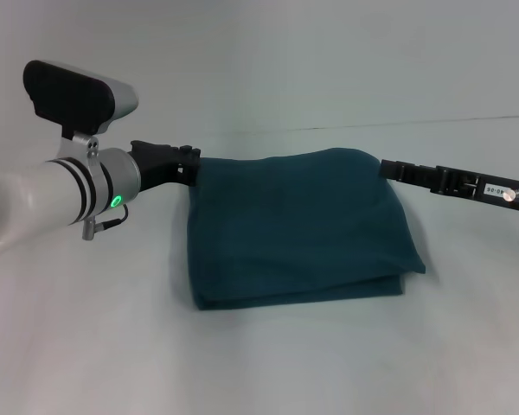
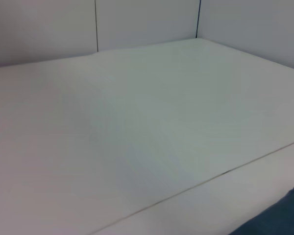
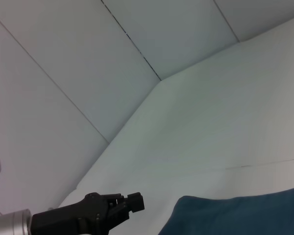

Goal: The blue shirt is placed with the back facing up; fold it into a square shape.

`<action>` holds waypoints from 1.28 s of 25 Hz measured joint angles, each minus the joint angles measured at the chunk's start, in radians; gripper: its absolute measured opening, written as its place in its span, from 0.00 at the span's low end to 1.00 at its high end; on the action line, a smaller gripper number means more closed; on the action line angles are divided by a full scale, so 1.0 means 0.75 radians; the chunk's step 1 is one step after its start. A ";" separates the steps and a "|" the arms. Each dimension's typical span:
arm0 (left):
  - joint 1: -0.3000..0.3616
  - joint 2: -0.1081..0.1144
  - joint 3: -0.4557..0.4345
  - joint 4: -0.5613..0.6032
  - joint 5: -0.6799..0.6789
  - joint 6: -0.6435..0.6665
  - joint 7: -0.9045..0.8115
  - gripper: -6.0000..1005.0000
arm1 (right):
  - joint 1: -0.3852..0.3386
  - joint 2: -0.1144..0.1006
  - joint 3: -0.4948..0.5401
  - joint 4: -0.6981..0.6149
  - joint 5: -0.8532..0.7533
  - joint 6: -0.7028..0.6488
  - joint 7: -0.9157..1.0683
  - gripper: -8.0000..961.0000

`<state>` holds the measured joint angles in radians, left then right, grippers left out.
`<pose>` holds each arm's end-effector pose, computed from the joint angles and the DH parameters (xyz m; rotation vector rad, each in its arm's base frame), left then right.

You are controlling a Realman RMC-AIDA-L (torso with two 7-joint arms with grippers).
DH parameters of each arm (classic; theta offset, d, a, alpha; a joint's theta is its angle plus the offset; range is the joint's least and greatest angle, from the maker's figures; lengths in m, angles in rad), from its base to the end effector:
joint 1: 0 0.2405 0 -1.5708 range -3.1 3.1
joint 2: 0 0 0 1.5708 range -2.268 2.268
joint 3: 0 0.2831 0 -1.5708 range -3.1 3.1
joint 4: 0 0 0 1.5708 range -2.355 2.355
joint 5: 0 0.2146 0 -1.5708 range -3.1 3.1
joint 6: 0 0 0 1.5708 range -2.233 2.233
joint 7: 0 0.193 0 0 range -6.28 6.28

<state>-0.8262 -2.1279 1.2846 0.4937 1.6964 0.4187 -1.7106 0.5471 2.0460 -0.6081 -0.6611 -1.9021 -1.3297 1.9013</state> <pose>-0.2139 0.5145 -0.1147 -2.2013 -0.7650 -0.3118 0.2871 0.4201 -0.0086 -2.2299 1.2941 0.8731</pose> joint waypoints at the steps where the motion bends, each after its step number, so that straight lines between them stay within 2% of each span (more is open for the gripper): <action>1: -0.002 0.001 0.000 0.001 0.006 0.000 -0.001 0.08 | 0.001 0.000 0.000 0.000 0.000 0.000 0.000 0.48; 10: 0.001 0.000 -0.001 0.024 0.010 0.006 -0.012 0.09 | 0.006 -0.006 0.007 0.000 0.003 -0.001 -0.001 0.47; 16: 0.020 -0.008 -0.001 0.041 0.010 0.022 -0.056 0.09 | 0.007 -0.021 0.008 -0.007 0.003 -0.012 0.003 0.48; 20: 0.055 -0.010 -0.038 0.070 0.012 0.107 -0.122 0.09 | -0.002 -0.032 0.009 -0.006 0.003 -0.027 -0.011 0.50; 23: 0.108 -0.015 -0.101 0.126 0.009 0.196 -0.143 0.15 | -0.009 -0.035 0.019 -0.002 0.004 -0.039 -0.043 0.52; 25: 0.170 -0.032 -0.132 0.198 0.006 0.273 -0.144 0.18 | -0.018 -0.037 0.034 -0.002 0.005 -0.046 -0.071 0.54; 30: 0.310 -0.060 -0.140 0.357 -0.005 0.461 -0.146 0.41 | -0.047 -0.041 0.048 0.000 0.005 -0.057 -0.129 0.64; 32: 0.349 -0.061 -0.141 0.392 -0.018 0.566 -0.144 0.58 | -0.062 -0.046 0.049 0.000 0.005 -0.073 -0.142 0.70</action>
<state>-0.5644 -2.1739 1.1786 0.7875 1.6829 0.8431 -1.8189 0.5006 2.0117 -0.5715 -0.6614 -1.8984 -1.3848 1.7945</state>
